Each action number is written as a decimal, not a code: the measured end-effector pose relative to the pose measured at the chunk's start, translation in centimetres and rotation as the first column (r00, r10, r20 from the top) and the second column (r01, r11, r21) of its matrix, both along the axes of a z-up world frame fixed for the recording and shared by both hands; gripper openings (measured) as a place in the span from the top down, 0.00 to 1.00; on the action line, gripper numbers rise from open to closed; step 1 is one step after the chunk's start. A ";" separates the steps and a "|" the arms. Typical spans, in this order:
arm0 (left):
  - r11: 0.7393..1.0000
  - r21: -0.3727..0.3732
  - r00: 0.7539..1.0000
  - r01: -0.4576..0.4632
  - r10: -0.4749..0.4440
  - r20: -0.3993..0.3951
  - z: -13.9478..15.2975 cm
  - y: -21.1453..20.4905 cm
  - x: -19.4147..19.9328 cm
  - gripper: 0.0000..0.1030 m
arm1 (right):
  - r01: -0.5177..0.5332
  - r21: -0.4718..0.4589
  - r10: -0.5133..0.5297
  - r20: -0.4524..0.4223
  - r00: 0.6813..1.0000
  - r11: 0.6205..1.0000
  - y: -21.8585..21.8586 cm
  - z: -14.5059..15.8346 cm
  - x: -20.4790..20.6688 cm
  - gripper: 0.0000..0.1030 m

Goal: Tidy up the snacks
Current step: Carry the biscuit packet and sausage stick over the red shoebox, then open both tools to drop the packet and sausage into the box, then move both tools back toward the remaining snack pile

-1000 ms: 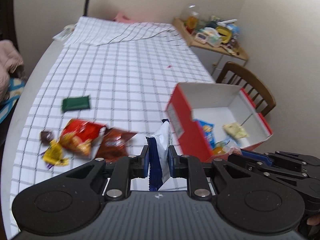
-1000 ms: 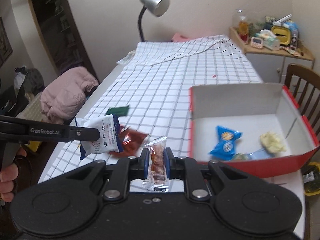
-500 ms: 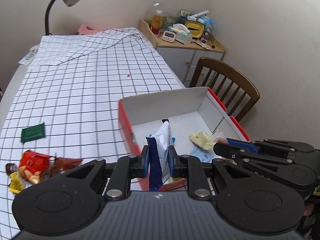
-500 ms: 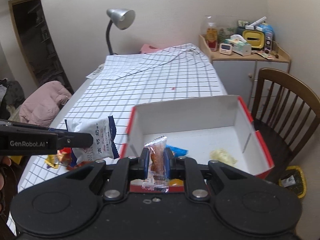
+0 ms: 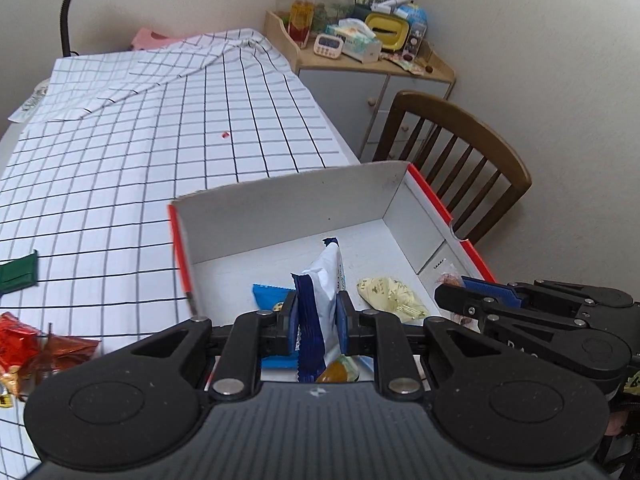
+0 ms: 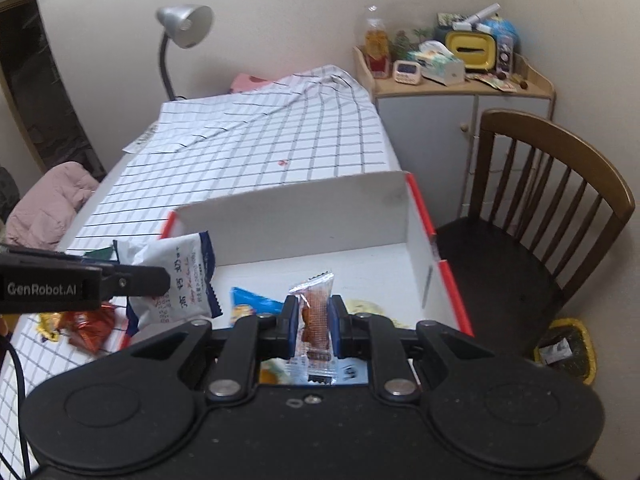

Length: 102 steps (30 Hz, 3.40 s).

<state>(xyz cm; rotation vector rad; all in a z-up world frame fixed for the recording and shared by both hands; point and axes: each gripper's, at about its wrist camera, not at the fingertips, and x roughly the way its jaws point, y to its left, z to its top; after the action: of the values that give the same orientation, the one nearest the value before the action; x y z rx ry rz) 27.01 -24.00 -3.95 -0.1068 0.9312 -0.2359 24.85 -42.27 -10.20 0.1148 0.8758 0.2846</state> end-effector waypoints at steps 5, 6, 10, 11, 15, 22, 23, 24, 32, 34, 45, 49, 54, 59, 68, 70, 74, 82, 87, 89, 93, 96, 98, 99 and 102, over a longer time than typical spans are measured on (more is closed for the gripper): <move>1.000 0.014 0.999 -0.001 0.001 -0.035 -1.9 -1.7 1.7 0.82 | 0.006 -0.044 -0.007 -0.038 0.999 0.999 -0.4 -2.0 1.8 0.86; 1.000 0.020 0.999 0.000 0.001 -0.042 -2.4 -2.0 2.0 0.82 | 0.004 -0.056 -0.006 -0.047 0.999 0.998 -0.4 -2.5 2.0 0.86; 0.999 0.047 0.998 0.003 0.000 -0.066 -3.9 -3.1 2.7 0.82 | -0.001 -0.074 -0.005 -0.079 0.997 0.997 -0.4 -3.8 2.7 0.86; 0.999 0.053 0.997 0.004 0.000 -0.072 -4.2 -3.3 3.1 0.82 | -0.002 -0.080 -0.004 -0.084 0.996 0.997 -0.5 -4.1 2.8 0.86; 0.997 0.073 0.996 0.008 -0.002 -0.094 -5.7 -3.8 4.0 0.82 | -0.011 -0.093 0.002 -0.100 0.995 0.996 -0.5 -4.9 3.1 0.86; 0.995 0.097 0.990 0.019 -0.005 -0.141 -7.6 -4.6 4.8 0.82 | -0.036 -0.086 0.025 -0.122 0.992 0.996 -0.5 -5.5 3.1 0.84; 0.994 0.104 0.990 0.019 -0.004 -0.144 -7.8 -4.7 4.8 0.82 | -0.037 -0.084 0.026 -0.126 0.992 0.996 -0.5 -5.5 3.1 0.83; 0.994 0.110 0.989 0.022 -0.006 -0.145 -8.0 -4.7 4.9 0.82 | -0.038 -0.082 0.028 -0.126 0.992 0.996 -0.5 -5.6 3.1 0.83; 0.994 0.109 0.990 0.033 -0.017 -0.142 -8.0 -4.6 4.7 0.82 | -0.043 -0.067 0.033 -0.136 0.990 0.997 -0.7 -5.8 3.0 0.77; 0.993 0.113 0.990 0.038 -0.022 -0.143 -7.9 -4.6 4.5 0.80 | -0.042 -0.061 0.034 -0.133 0.990 0.997 -0.7 -5.7 2.9 0.76; 0.995 0.094 0.997 0.028 -0.021 -0.072 -5.6 -3.8 2.1 0.49 | -0.066 -0.020 0.064 -0.088 0.994 0.998 -1.0 -3.8 1.1 0.62; 0.997 0.074 0.999 0.020 -0.018 -0.029 -4.1 -3.0 1.0 0.47 | -0.072 0.001 0.072 -0.063 0.995 0.997 -1.1 -2.6 0.2 0.55; 0.999 0.050 1.000 0.001 -0.002 0.016 -2.1 -1.7 -0.5 0.47 | -0.082 0.025 0.082 -0.024 0.996 0.996 -1.1 -0.8 -1.0 0.43; 0.999 0.030 0.998 -0.014 0.012 0.063 -0.3 -0.4 -2.2 0.44 | -0.110 0.040 0.108 0.034 0.994 0.993 -0.4 1.4 -2.3 0.35; 0.999 -0.013 0.991 -0.046 0.048 0.123 2.2 3.7 -5.0 0.36 | -0.155 0.066 0.144 0.141 0.979 0.986 2.8 4.7 -4.4 0.20; 0.998 -0.023 0.990 -0.050 0.053 0.133 2.6 4.9 -5.6 0.36 | -0.163 0.070 0.150 0.158 0.976 0.984 3.7 5.3 -4.9 0.19; 0.997 -0.036 0.987 -0.063 0.068 0.144 3.2 7.5 -7.1 0.33 | -0.183 0.071 0.167 0.188 0.968 0.981 5.9 6.2 -5.9 0.13; 0.992 -0.060 0.981 -0.107 0.115 0.157 4.0 13.6 -10.0 0.26 | -0.210 0.105 0.182 0.226 0.957 0.972 10.8 7.3 -7.8 0.02; 0.988 -0.060 0.974 -0.142 0.151 0.169 4.1 17.8 -11.7 0.20 | -0.232 0.116 0.201 0.234 0.951 0.966 14.3 7.6 -8.7 0.01; 0.986 -0.066 0.972 -0.154 0.163 0.170 3.9 19.5 -12.3 0.19 | -0.239 0.118 0.207 0.233 0.950 0.964 15.7 7.5 -9.1 0.01; 0.981 -0.082 0.968 -0.177 0.188 0.165 3.4 22.9 -13.5 0.14 | -0.251 0.122 0.221 0.220 0.950 0.960 18.5 7.0 -9.6 0.01; 0.976 -0.105 0.966 -0.192 0.207 0.158 2.9 25.3 -14.2 0.04 | -0.258 0.115 0.231 0.208 0.950 0.959 20.6 6.4 -10.0 0.00; 0.973 -0.114 0.964 -0.202 0.218 0.150 2.3 26.8 -14.6 0.02 | -0.264 0.109 0.239 0.199 0.950 0.958 22.0 6.0 -10.3 0.00; 0.971 -0.114 0.964 -0.209 0.224 0.145 2.0 27.5 -14.7 0.02 | -0.267 0.105 0.244 0.191 0.951 0.958 22.6 5.7 -10.4 0.00; 0.968 -0.097 0.961 -0.230 0.241 0.136 0.9 29.3 -15.1 0.02 | -0.268 0.104 0.251 0.156 0.955 0.958 24.3 4.8 -10.3 0.00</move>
<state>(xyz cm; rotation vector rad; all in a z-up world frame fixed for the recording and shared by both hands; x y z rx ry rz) 11.90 5.33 -3.05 -0.2697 0.7542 -0.0586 14.51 -18.02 -5.39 0.0929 0.7317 0.5877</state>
